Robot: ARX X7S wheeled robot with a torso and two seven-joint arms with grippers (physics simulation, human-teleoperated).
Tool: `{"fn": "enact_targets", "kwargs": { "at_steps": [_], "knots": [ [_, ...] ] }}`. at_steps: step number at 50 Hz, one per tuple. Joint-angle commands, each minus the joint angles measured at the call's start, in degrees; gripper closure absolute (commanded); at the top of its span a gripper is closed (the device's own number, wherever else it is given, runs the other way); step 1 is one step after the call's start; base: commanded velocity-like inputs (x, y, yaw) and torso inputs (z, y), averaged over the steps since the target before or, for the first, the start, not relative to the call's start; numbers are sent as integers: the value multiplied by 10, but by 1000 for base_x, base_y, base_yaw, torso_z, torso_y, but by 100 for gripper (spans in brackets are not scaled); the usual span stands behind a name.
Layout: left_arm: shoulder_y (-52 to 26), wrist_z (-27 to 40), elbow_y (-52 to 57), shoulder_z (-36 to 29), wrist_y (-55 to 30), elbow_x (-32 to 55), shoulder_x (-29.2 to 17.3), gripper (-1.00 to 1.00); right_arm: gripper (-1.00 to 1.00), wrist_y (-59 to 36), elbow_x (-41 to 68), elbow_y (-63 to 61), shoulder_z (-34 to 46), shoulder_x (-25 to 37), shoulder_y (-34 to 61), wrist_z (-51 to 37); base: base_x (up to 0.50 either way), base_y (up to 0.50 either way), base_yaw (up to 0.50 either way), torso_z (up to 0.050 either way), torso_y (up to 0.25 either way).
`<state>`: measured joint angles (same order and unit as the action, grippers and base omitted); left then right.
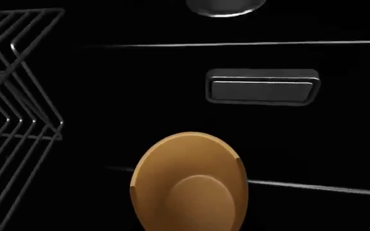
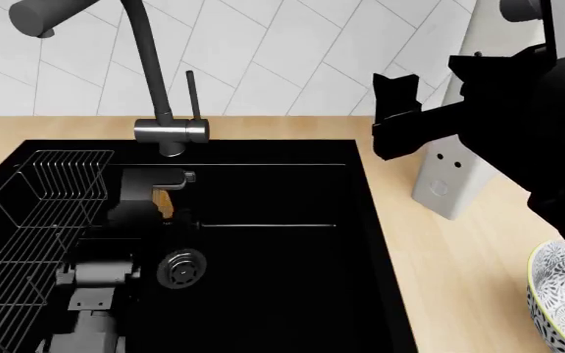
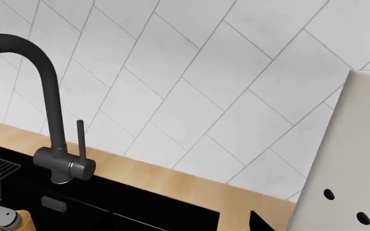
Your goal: Pick the cup and bowl from the sink and place them on the counter for drying.
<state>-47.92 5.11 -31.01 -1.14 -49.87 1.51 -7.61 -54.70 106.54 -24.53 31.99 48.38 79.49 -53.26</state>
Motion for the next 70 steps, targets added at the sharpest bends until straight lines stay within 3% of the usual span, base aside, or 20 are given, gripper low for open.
{"fn": "enact_targets", "kwargs": {
  "at_steps": [1, 17, 27, 40, 43, 47, 49, 55, 57, 59, 70],
  "knots": [
    [43, -120, 397, -94, -288, 48, -70, 100, -100, 6, 1, 1, -9, -3, 4, 8, 0, 0, 0, 0, 0],
    [15, -187, 530, -137, -390, 112, -103, 100, -100, -7, -1, 23, -11, -6, 48, 16, 0, 0, 0, 0, 0],
    [-5, -183, 475, -122, -361, 110, -111, 100, -100, 11, 4, -3, -17, 2, 21, 4, 0, 0, 0, 0, 0],
    [-45, -180, 473, -91, -399, 128, -128, 100, -100, 19, 3, -9, -20, 6, 11, 4, 0, 0, 0, 0, 0],
    [-47, -140, 476, -83, -401, 183, -145, 100, -100, 19, 0, -9, -19, 6, 9, 7, 0, 0, 0, 0, 0],
    [-57, 13, 477, -64, -401, 386, -191, 100, -100, 20, 1, -9, -20, 7, 10, 7, 0, 0, 0, 0, 0],
    [-51, 45, 480, -53, -399, 433, -215, 100, -100, 20, 3, -10, -20, 8, 10, 4, 0, 0, 0, 0, 0],
    [-37, 82, 460, -27, -389, 452, -237, 100, -100, 25, -1, -14, -23, 11, 4, 8, 0, 0, 0, 0, 0],
    [-59, 120, 425, -1, -400, 500, -249, 100, -100, 25, -4, -12, -23, 9, 6, 11, 0, 0, 0, 0, 0],
    [-68, 102, 406, -19, -377, 491, -271, 100, -100, 17, -6, -3, -19, 3, 19, 15, 0, 0, 0, 0, 0],
    [-93, 142, 386, 9, -380, 502, -268, 100, -100, 19, -12, -1, -18, 4, 14, 21, 0, 0, 0, 0, 0]
  ]
}}
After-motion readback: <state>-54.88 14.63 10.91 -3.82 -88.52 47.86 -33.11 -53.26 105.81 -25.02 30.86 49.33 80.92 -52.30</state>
